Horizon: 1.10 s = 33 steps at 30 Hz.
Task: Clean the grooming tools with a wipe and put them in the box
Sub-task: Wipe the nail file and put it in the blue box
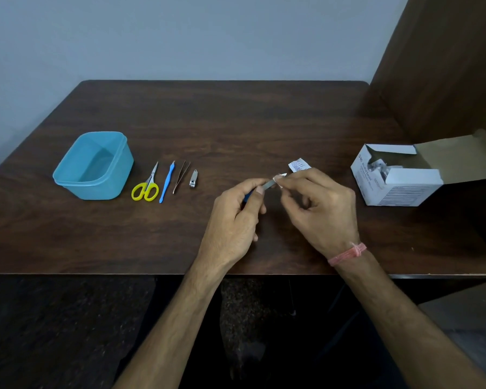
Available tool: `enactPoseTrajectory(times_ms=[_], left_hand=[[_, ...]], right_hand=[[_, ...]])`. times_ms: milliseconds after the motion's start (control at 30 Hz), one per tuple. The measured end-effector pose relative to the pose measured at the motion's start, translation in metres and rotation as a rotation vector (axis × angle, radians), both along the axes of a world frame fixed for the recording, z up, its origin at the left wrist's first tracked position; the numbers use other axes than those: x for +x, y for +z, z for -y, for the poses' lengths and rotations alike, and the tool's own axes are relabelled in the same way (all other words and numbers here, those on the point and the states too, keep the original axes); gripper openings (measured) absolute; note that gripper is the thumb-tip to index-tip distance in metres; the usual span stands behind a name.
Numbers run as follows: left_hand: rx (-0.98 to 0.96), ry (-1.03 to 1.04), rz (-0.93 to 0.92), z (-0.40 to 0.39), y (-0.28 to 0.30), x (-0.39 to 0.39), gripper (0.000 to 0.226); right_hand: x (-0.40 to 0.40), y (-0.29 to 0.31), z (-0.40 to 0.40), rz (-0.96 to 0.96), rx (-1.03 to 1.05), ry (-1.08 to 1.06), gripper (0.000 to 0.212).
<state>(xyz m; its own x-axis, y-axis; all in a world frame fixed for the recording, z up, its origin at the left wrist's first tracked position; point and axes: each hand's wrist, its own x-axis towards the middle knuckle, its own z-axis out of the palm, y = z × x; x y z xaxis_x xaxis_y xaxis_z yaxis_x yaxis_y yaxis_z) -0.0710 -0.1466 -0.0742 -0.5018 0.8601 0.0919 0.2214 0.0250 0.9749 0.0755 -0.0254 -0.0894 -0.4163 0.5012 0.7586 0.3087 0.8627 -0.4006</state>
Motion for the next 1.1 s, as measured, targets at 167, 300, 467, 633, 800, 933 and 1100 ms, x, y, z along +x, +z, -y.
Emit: enactPoseTrajectory(times_ms=[167, 300, 467, 633, 800, 933, 1100], left_hand=[[0.004, 0.001, 0.018, -0.0003, -0.0003, -0.0002, 0.029], [0.005, 0.0, 0.018, 0.0001, -0.0013, -0.0016, 0.03], [-0.004, -0.009, 0.018, -0.0003, -0.0022, -0.0016, 0.029], [0.0, -0.014, 0.017, 0.0001, -0.0009, -0.0018, 0.03], [-0.001, -0.011, 0.029, 0.0001, -0.0016, -0.0013, 0.029], [0.009, -0.016, 0.026, 0.0009, -0.0002, -0.0014, 0.031], [0.005, -0.018, 0.037, 0.0001, -0.0008, -0.0015, 0.03]], right_hand=[[0.0003, -0.0001, -0.0017, -0.012, -0.017, -0.025, 0.016], [0.0, -0.0024, 0.0, 0.04, 0.001, 0.024, 0.019], [-0.0007, -0.0018, -0.0021, 0.007, -0.018, -0.028, 0.017], [-0.0006, -0.0014, 0.0, 0.038, 0.006, -0.004, 0.018], [-0.0008, -0.002, -0.0033, 0.007, -0.032, -0.049, 0.016], [-0.0011, -0.0023, 0.0, 0.04, -0.006, 0.008, 0.018], [-0.0016, -0.0025, -0.0045, -0.001, -0.041, -0.062, 0.015]])
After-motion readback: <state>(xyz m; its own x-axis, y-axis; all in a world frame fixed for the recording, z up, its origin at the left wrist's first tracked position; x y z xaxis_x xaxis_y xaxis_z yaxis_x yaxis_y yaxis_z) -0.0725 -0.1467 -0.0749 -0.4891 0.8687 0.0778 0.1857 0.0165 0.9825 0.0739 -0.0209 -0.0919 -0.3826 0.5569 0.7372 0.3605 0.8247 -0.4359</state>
